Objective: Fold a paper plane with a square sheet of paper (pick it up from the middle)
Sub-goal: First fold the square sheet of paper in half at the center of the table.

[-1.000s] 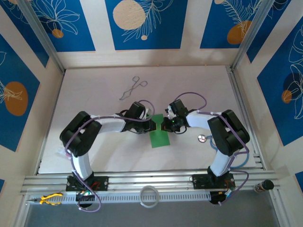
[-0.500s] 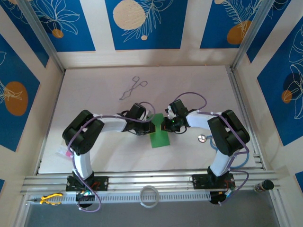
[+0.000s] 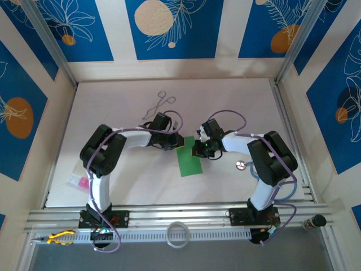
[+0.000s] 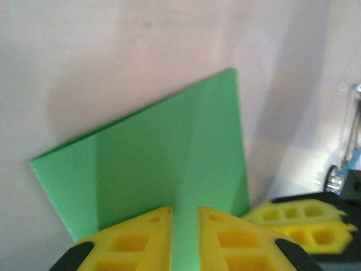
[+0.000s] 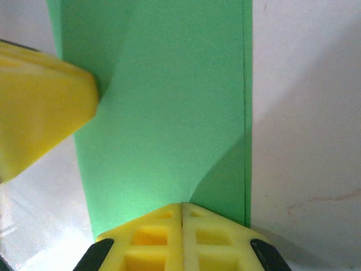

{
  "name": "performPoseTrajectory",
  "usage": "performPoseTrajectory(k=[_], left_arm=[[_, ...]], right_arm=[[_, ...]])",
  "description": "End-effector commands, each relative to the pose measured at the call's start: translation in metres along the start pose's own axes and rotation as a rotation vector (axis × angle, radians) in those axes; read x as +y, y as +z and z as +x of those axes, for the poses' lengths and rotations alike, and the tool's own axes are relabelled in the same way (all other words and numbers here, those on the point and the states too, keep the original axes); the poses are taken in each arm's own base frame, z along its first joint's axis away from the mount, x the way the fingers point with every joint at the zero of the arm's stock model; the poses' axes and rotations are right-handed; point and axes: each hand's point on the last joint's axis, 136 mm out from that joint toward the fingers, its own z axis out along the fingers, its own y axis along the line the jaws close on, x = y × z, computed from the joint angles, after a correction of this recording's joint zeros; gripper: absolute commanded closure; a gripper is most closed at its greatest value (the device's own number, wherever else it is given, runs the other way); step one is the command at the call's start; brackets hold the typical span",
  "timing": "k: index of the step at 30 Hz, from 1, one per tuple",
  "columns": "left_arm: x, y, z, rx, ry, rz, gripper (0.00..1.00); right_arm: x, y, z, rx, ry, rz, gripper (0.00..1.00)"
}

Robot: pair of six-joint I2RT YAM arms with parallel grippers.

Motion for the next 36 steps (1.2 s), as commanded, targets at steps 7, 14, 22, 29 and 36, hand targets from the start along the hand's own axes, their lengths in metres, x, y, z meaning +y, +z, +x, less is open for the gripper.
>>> performPoseTrajectory(k=[7,14,22,29,36], left_arm=[[0.025,-0.001,-0.013,-0.010,-0.068,-0.024,0.80],[0.022,-0.007,-0.033,-0.053,-0.099,-0.018,0.80],[0.023,-0.014,-0.052,-0.081,-0.112,-0.024,0.79],[0.002,-0.037,-0.054,-0.109,-0.070,0.002,0.78],[-0.020,-0.049,-0.038,-0.106,0.000,0.025,0.78]], right_arm=[[-0.045,0.008,0.040,0.120,0.078,0.151,1.00],[-0.045,0.008,0.040,0.121,0.077,0.150,1.00],[-0.044,0.008,0.040,0.119,0.075,0.141,1.00],[-0.027,0.001,0.031,0.095,0.053,0.084,1.00],[0.022,-0.027,0.000,0.008,0.030,-0.067,0.93]])
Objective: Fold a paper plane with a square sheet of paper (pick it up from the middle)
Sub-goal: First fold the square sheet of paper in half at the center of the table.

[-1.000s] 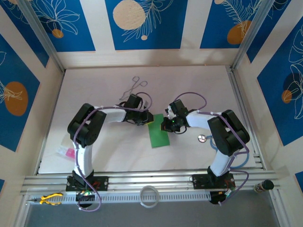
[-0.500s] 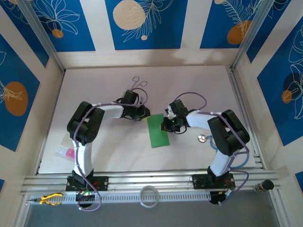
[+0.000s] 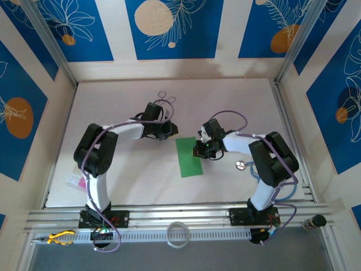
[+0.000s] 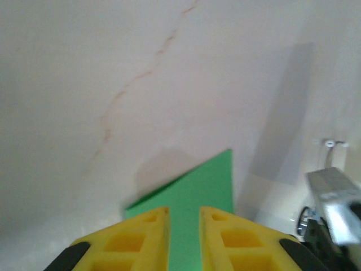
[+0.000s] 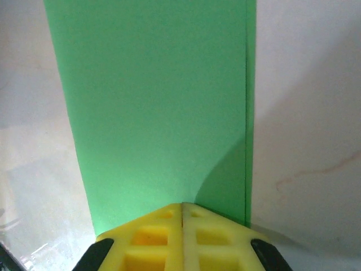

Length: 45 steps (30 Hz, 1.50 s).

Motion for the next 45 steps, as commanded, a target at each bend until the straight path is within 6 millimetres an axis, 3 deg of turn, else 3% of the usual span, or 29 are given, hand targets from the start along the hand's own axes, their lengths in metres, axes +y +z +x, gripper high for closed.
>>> performPoseTrajectory(k=[1,6,10,13,20,33,41,45], left_arm=[[-0.010,-0.006,0.015,0.022,0.049,0.013,0.78],[-0.018,0.004,0.034,0.080,0.092,0.042,0.78],[-0.013,0.017,0.042,0.120,0.087,0.047,0.78],[-0.011,0.025,0.042,0.132,0.095,0.052,0.78],[0.002,0.040,0.038,0.146,0.111,0.007,0.79],[0.038,0.043,0.056,0.160,0.029,-0.013,0.79],[0.044,0.042,0.056,0.152,-0.008,0.004,0.79],[0.032,0.039,0.052,0.148,-0.006,0.049,0.78]], right_arm=[[0.026,-0.026,-0.007,-0.034,0.008,-0.070,0.92],[0.025,-0.052,-0.006,-0.103,0.073,-0.093,0.81],[0.016,-0.065,0.012,-0.123,0.176,-0.148,0.65],[0.008,-0.068,0.027,-0.118,0.236,-0.159,0.61],[0.004,-0.054,0.057,-0.021,0.279,-0.182,0.57],[-0.014,-0.032,0.087,0.082,0.319,-0.078,0.55],[-0.026,-0.028,0.094,0.090,0.345,-0.016,0.54],[-0.024,-0.029,0.093,0.090,0.341,-0.028,0.54]])
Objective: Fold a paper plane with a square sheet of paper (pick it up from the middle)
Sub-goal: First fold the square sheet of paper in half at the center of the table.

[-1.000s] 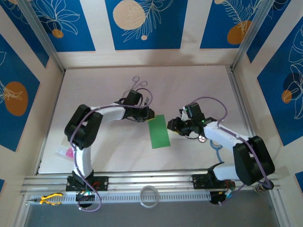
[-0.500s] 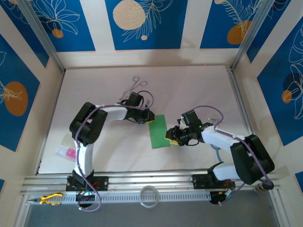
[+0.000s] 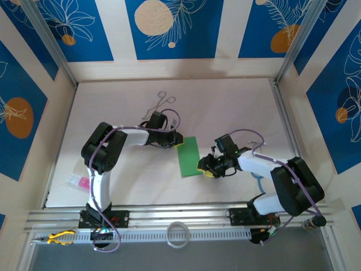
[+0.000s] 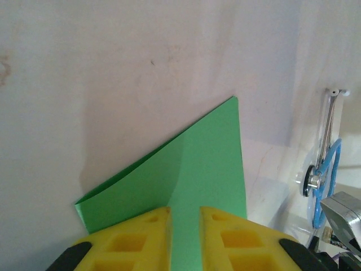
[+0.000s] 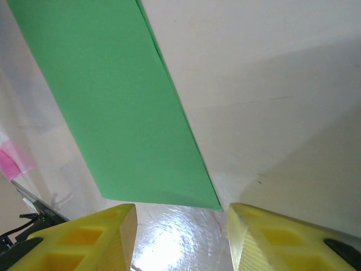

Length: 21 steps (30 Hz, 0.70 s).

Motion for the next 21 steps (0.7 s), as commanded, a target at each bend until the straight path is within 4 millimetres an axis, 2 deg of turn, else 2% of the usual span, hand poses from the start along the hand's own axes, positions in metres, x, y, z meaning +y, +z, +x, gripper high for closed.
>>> performPoseTrajectory(k=[1,6,9,15,21], left_arm=[[0.014,-0.001,0.008,0.019,-0.040,-0.028,0.78],[-0.010,-0.010,-0.009,-0.021,0.026,0.008,0.77],[-0.016,-0.011,-0.016,-0.034,0.042,0.016,0.77],[-0.009,-0.016,-0.024,-0.058,0.046,-0.012,0.76],[-0.013,-0.018,-0.028,-0.063,0.066,-0.002,0.76]], right_arm=[[-0.008,0.002,0.008,0.027,0.027,0.025,0.54],[-0.004,-0.001,0.006,0.011,0.011,0.013,0.55],[0.001,-0.003,0.006,0.009,0.001,-0.007,0.57],[0.001,-0.002,0.006,0.007,0.001,-0.011,0.57],[0.003,-0.002,0.006,0.009,-0.005,-0.024,0.57]])
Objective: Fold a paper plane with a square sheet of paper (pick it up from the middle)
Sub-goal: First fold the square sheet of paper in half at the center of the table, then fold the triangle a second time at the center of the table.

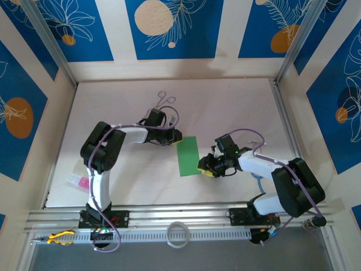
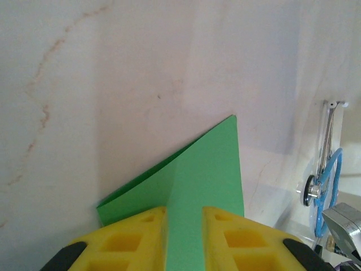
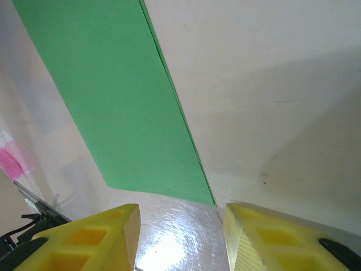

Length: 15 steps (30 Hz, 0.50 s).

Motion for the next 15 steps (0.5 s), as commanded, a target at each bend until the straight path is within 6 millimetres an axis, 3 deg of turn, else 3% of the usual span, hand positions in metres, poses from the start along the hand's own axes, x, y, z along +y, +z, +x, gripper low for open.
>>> performPoseTrajectory(k=[1,5,15], left_arm=[[-0.011,-0.011,-0.014,-0.035,0.044,0.003,0.76],[-0.003,-0.004,-0.010,-0.005,0.026,-0.011,0.76],[0.044,0.005,0.021,0.070,-0.029,-0.140,0.77]], right_arm=[[0.001,0.000,0.008,0.020,0.003,-0.016,0.57],[0.004,0.000,0.008,0.023,-0.001,-0.029,0.57],[0.003,0.004,0.012,0.047,0.003,-0.025,0.55]])
